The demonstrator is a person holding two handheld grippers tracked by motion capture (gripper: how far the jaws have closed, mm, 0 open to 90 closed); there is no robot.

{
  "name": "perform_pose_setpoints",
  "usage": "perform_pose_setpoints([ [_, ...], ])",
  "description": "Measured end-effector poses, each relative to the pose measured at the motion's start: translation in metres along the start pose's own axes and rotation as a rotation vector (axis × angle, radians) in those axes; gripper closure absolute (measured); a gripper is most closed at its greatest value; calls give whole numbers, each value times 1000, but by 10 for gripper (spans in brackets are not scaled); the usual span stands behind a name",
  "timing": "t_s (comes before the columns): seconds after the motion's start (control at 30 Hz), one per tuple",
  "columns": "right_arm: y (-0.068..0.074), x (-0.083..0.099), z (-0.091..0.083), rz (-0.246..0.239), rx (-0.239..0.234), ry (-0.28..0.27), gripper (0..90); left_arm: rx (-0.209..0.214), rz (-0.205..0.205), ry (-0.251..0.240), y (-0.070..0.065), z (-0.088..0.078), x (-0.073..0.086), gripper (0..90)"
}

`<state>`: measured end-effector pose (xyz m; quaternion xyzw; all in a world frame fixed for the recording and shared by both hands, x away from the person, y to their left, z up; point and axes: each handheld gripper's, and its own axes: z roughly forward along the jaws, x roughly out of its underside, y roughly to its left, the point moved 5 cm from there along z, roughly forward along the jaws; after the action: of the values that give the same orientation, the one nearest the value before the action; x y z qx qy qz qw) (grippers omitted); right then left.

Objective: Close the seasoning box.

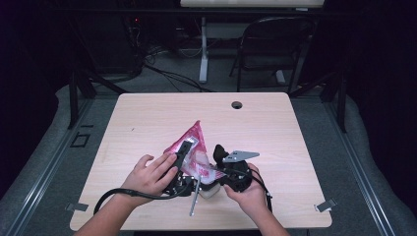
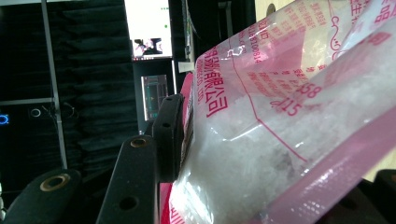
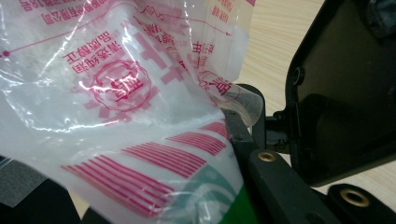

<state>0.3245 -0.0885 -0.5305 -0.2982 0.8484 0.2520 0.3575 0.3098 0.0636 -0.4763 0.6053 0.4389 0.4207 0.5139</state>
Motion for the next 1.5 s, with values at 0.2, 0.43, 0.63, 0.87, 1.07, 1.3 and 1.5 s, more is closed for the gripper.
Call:
perform_pose_setpoints([
  [0.2, -1, 1, 2, -1, 1, 0, 866, 2, 11, -3, 0, 0, -1, 616],
  [0.43, -1, 1, 2, 2, 2, 11, 866, 4, 5, -3, -1, 1, -2, 610],
  [0.63, -1, 1, 3, 2, 3, 11, 866, 6, 6, -1, -2, 1, -2, 610],
  [0.87, -1, 2, 3, -2, 7, 16, 866, 8, 2, -2, -3, 1, -1, 609],
  [1.07, -1, 2, 3, -1, 4, 14, 866, 1, 5, -8, -2, 1, -1, 609],
  [1.3, -1, 2, 3, 0, 2, 10, 866, 4, 6, -6, -1, 1, -2, 607],
  [1.5, -1, 2, 2, 1, 3, 13, 866, 5, 3, -6, -1, 1, -2, 606],
])
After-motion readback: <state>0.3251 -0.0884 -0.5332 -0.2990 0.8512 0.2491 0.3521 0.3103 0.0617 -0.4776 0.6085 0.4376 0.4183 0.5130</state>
